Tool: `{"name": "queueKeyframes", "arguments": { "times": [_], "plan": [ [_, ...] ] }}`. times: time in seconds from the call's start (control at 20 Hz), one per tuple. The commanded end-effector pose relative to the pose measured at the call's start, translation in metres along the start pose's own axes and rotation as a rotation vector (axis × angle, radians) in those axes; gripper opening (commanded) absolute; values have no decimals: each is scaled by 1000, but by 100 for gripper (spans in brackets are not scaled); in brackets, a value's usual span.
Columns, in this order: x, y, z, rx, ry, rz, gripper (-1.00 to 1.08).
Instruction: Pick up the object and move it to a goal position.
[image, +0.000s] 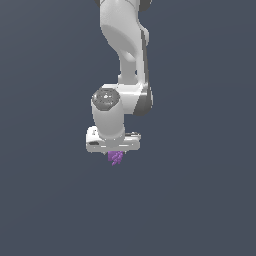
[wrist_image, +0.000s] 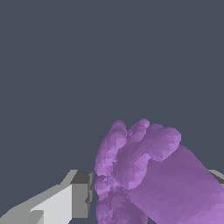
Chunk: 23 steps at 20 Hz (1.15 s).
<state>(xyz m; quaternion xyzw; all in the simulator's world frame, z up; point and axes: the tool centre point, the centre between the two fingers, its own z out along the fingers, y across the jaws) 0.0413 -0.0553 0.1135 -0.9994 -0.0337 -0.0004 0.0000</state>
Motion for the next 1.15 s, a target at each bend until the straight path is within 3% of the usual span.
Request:
{"name": "queueKeyframes", "arguments": {
  "times": [0.0, 0.5, 1.1],
  "plan": [
    [12, 11, -13, 0, -1, 0, -100],
    [47, 44, -51, 0, -1, 0, -100],
    [60, 55, -63, 0, -1, 0, -100]
  ]
}}
